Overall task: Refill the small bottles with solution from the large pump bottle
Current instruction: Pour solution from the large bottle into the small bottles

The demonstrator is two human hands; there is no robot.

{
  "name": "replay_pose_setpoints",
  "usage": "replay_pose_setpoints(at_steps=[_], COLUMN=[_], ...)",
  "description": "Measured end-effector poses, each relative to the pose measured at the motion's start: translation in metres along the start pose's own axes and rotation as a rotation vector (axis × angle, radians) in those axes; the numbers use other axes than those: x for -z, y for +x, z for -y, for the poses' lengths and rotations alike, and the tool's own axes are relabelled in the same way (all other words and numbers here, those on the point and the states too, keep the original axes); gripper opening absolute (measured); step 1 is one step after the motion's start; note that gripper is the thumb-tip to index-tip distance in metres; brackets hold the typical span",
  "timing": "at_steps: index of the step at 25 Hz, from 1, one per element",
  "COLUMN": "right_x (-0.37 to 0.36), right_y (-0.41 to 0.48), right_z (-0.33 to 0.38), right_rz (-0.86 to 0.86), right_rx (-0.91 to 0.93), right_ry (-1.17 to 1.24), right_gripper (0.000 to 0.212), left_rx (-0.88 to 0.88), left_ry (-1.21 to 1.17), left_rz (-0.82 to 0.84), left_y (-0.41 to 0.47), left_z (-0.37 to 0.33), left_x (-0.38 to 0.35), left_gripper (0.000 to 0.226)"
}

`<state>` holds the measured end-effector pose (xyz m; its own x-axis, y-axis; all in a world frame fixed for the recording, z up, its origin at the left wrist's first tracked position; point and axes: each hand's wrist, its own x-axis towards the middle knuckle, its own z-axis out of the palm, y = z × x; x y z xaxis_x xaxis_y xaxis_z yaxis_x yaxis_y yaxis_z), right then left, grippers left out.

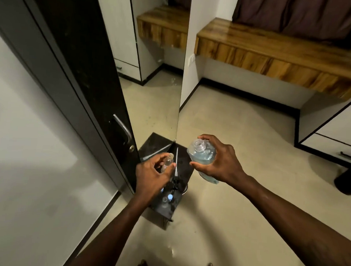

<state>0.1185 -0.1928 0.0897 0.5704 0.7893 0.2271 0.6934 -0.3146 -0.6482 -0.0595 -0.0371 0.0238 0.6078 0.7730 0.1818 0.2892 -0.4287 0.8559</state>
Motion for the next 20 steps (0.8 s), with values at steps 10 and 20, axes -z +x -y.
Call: replay_pose_setpoints(at_steps=[10, 20], right_x=[0.051, 0.064], right_y=[0.012, 0.016], right_z=[0.020, 0.052], right_rz=[0.051, 0.188], right_rx=[0.116, 0.191], right_ry=[-0.383, -0.774], right_gripper=[0.079, 0.078], left_rx=[-0.173, -0.174], left_ry=[-0.019, -0.126], left_rz=[-0.001, -0.049], left_y=[0.011, 0.001], left_z=[-0.061, -0.079], left_x=[0.002, 0.009], left_gripper=[0.049, 0.050])
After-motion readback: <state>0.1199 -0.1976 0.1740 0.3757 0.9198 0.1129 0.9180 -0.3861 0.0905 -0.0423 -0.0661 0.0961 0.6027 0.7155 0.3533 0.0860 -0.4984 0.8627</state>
